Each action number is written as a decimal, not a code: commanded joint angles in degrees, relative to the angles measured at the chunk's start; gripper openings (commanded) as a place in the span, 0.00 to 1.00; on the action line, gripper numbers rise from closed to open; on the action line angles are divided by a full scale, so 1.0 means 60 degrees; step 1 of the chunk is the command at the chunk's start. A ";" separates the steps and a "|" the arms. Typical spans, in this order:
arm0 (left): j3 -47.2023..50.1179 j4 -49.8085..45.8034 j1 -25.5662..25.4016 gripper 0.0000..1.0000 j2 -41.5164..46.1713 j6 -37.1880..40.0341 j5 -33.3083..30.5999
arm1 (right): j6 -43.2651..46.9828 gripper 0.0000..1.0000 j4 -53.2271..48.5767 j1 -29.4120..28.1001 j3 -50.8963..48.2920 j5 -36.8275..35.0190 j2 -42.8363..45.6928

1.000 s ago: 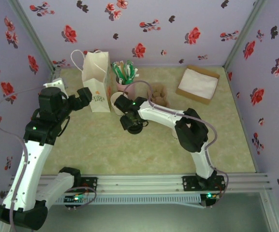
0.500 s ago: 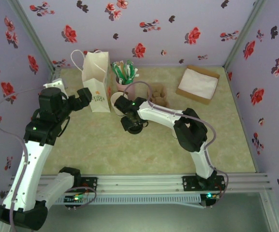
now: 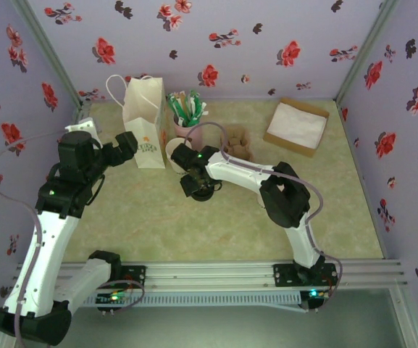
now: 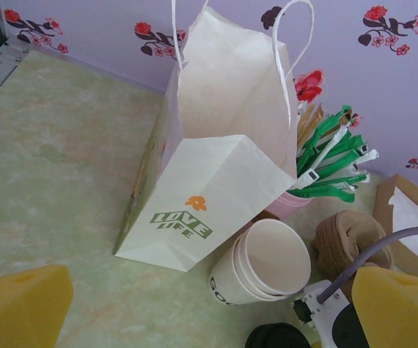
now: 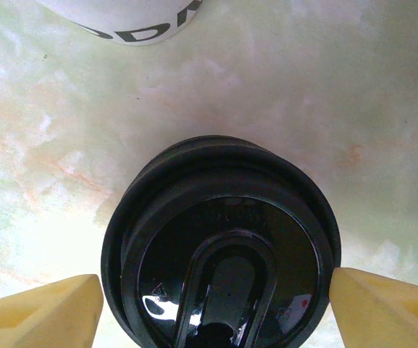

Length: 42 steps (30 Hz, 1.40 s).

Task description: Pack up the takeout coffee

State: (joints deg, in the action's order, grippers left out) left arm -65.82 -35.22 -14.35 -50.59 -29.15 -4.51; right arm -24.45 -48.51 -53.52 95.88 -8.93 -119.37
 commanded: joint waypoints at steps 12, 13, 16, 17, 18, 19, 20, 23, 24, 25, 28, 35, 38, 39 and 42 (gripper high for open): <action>0.0043 -0.0004 0.0090 1.00 0.0151 0.0300 -0.0141 | -0.0146 0.85 0.0040 0.0048 -0.0116 -0.0197 0.0178; 0.0057 -0.0004 0.0082 1.00 0.0151 0.0304 -0.0134 | -0.0188 0.86 0.0092 0.0069 -0.0153 -0.0169 0.0178; 0.0068 -0.0005 0.0083 1.00 0.0148 0.0311 -0.0141 | -0.0276 0.86 0.0189 0.0114 -0.0232 -0.0023 0.0149; 0.0059 -0.0004 0.0087 1.00 0.0140 0.0303 -0.0141 | -0.0290 0.86 0.0221 0.0120 -0.0246 0.0022 0.0126; 0.0057 -0.0006 0.0079 1.00 0.0140 0.0303 -0.0141 | -0.0319 0.85 0.0233 0.0142 -0.0247 0.0057 0.0126; 0.0057 -0.0004 0.0082 1.00 0.0143 0.0302 -0.0136 | -0.0327 0.85 0.0252 0.0145 -0.0247 0.0067 0.0124; 0.0057 -0.0007 0.0082 1.00 0.0143 0.0306 -0.0141 | -0.0322 0.85 0.0261 0.0144 -0.0247 0.0082 0.0120; 0.0057 -0.0004 0.0088 1.00 0.0151 0.0302 -0.0140 | -0.0379 0.85 0.0292 0.0159 -0.0261 0.0096 0.0164; 0.0057 -0.0015 0.0086 1.00 0.0141 0.0302 -0.0142 | -0.0374 0.85 0.0294 0.0154 -0.0269 0.0097 0.0164; 0.0057 -0.0014 0.0079 1.00 0.0141 0.0302 -0.0147 | -0.0376 0.86 0.0292 0.0161 -0.0276 0.0097 0.0164; 0.0058 -0.0004 0.0080 1.00 0.0148 0.0309 -0.0148 | -0.0406 0.85 0.0319 0.0189 -0.0291 0.0211 0.0132; 0.0057 0.0011 0.0084 1.00 0.0114 0.0288 -0.0145 | -0.0466 0.83 0.0369 0.0188 -0.0378 0.0322 0.0067; 0.0057 0.0010 0.0081 1.00 0.0100 0.0288 -0.0147 | -0.0495 0.83 0.0367 0.0179 -0.0362 0.0354 0.0017; 0.0057 0.0009 0.0091 1.00 0.0100 0.0288 -0.0149 | -0.0485 0.83 0.0344 0.0187 -0.0351 0.0364 -0.0004; 0.0060 0.0011 0.0087 1.00 0.0082 0.0287 -0.0152 | -0.0507 0.82 0.0344 0.0188 -0.0349 0.0360 -0.0023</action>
State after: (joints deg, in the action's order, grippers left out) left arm -65.82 -35.22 -14.35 -50.59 -28.29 -4.51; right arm -26.17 -46.33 -52.75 94.39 -7.27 -119.37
